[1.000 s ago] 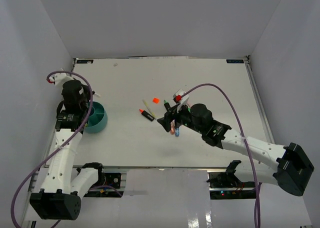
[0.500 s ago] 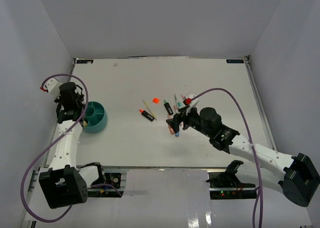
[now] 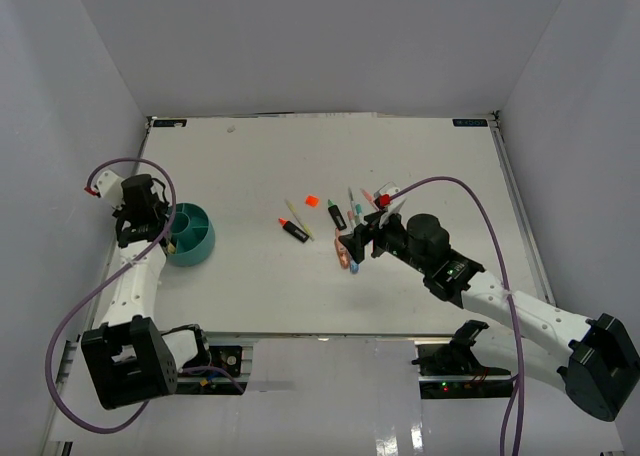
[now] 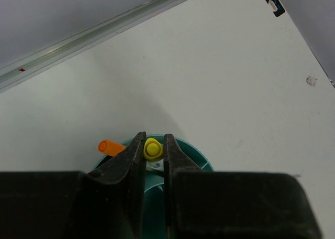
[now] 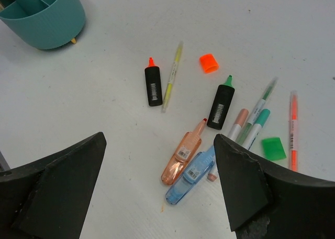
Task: Sort the stationery into containers
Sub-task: Place the pen in the storage box.
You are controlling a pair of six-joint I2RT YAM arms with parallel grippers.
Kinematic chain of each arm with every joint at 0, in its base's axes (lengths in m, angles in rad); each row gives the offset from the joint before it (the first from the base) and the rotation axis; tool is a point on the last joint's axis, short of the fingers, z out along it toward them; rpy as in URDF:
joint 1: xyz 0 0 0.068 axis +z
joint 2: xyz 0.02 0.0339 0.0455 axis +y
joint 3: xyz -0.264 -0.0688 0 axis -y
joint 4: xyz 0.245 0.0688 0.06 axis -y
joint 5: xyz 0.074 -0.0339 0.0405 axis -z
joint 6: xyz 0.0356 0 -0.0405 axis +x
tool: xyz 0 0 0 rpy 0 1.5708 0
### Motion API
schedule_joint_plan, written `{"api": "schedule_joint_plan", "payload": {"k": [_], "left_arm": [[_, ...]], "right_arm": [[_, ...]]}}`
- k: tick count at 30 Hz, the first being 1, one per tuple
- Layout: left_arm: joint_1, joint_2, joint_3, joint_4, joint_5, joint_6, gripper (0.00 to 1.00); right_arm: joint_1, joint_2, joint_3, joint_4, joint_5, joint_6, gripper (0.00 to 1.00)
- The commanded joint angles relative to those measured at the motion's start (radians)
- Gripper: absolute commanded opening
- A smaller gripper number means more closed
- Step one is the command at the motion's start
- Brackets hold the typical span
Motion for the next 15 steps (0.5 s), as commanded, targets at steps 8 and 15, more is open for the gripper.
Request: {"api": "schedule_joint_plan", "payload": {"k": [8, 15], "left_arm": [[0.021, 0.028, -0.013, 0.002, 0.043, -0.019, 0.39], [0.024, -0.018, 0.01, -0.087, 0.027, -0.049, 0.59]], "right_arm": [[-0.021, -0.008, -0.007, 0.019, -0.008, -0.008, 0.9], [-0.026, 0.012, 0.029, -0.007, -0.034, 0.003, 0.9]]}}
